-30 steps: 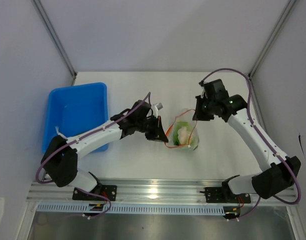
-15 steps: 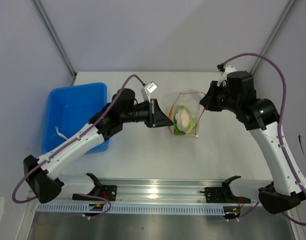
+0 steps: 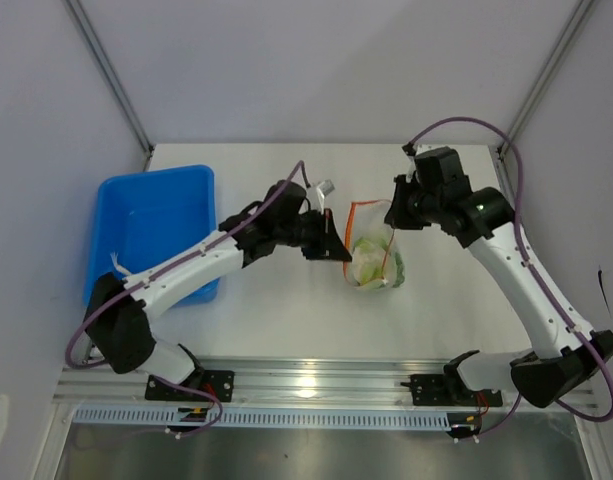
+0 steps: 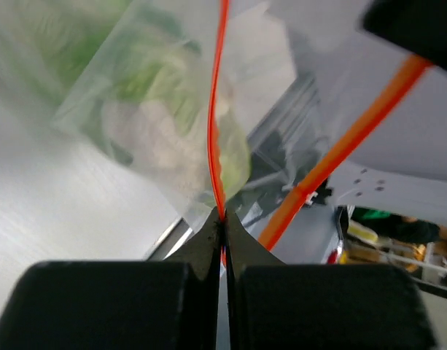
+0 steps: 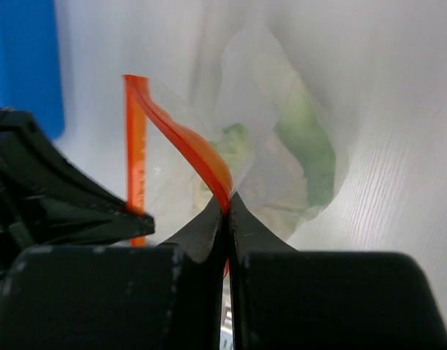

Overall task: Place the food in the zip-top bag and seal the zipper
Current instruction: Adjust the zipper food storage bag at the center of the board, then pick up the fake vegetable from the bin.

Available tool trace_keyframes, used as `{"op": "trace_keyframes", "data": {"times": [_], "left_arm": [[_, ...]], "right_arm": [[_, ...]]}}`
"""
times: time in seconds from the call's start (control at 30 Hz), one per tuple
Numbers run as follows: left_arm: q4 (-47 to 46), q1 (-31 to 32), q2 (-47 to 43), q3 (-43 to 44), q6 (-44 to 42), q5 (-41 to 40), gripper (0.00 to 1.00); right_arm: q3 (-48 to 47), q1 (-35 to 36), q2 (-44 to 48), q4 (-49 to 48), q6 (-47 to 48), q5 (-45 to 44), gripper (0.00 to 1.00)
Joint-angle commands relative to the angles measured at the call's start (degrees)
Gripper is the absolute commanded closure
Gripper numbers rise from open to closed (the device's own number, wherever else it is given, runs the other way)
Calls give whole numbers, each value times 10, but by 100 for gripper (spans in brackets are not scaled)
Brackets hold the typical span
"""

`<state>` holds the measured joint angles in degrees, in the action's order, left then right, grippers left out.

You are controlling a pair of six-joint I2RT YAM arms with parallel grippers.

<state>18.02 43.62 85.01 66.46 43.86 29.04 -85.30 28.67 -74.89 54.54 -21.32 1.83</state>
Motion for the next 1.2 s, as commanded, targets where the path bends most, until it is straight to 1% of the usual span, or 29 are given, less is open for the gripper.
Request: {"op": "trace_keyframes", "data": {"times": [0.0, 0.03, 0.13, 0.17, 0.23, 0.27, 0.33, 0.37, 0.4, 0.47, 0.6, 0.7, 0.8, 0.83, 0.9, 0.93, 1.0, 1.03, 1.07, 1.13, 1.17], "left_arm": [[32, 4, -70, 102, -46, -46, 99], [34, 4, -77, 106, -49, -59, 99], [21, 4, -101, 91, -47, -72, 99], [15, 4, -101, 64, -45, -72, 97], [3, 4, -90, 46, -39, -62, 97], [-5, 4, -81, 17, -37, -55, 97], [-42, 2, -55, -7, -25, -47, 99], [-54, 1, -45, -40, -21, -36, 99], [-65, 0, -36, -49, -18, -33, 99], [-87, -3, -19, -75, -11, -31, 99], [-90, -3, -28, -75, -18, -42, 98], [-48, -3, -46, -36, -45, -66, 93], [-11, -5, -57, 4, -59, -79, 77], [-6, -7, -60, 15, -61, -87, 59], [2, -12, -71, 16, -66, -98, 41], [6, -19, -76, 15, -69, -114, 25], [25, -24, -93, 13, -80, -146, 17], [44, -28, -103, 9, -87, -192, 6], [56, -30, -114, 8, -98, -225, 2], [95, -40, -156, 3, -105, -297, 1], [104, -47, -170, -4, -103, -363, 0]], "right_arm": [[-96, -4, 19, 18, 22, -46, 100], [-110, -5, 23, 23, 24, -49, 100], [-109, -2, 33, 29, 21, -45, 100], [-99, 0, 34, 23, 16, -39, 100], [-81, 5, 39, 15, 13, -36, 100], [-59, 5, 39, 2, 10, -35, 100], [-30, 6, 39, -12, 8, -31, 100], [-18, 6, 34, -26, 7, -25, 100], [6, 7, 33, -34, 2, -26, 100], [25, 10, 25, -57, -4, 4, 100], [29, 20, 7, -70, -2, 11, 100], [3, 21, -8, -66, 10, 6, 100], [-28, 20, -22, -55, 25, 5, 100], [-36, 19, -31, -53, 29, 5, 100], [-40, 19, -41, -54, 30, 12, 100], [-41, 17, -53, -54, 31, 19, 100], [-48, 17, -66, -53, 33, 27, 100], [-49, 17, -77, -53, 34, 32, 100], [-51, 17, -83, -55, 38, 34, 100], [-60, 16, -95, -53, 43, 38, 100], [-63, 16, -106, -52, 44, 40, 100]]}}
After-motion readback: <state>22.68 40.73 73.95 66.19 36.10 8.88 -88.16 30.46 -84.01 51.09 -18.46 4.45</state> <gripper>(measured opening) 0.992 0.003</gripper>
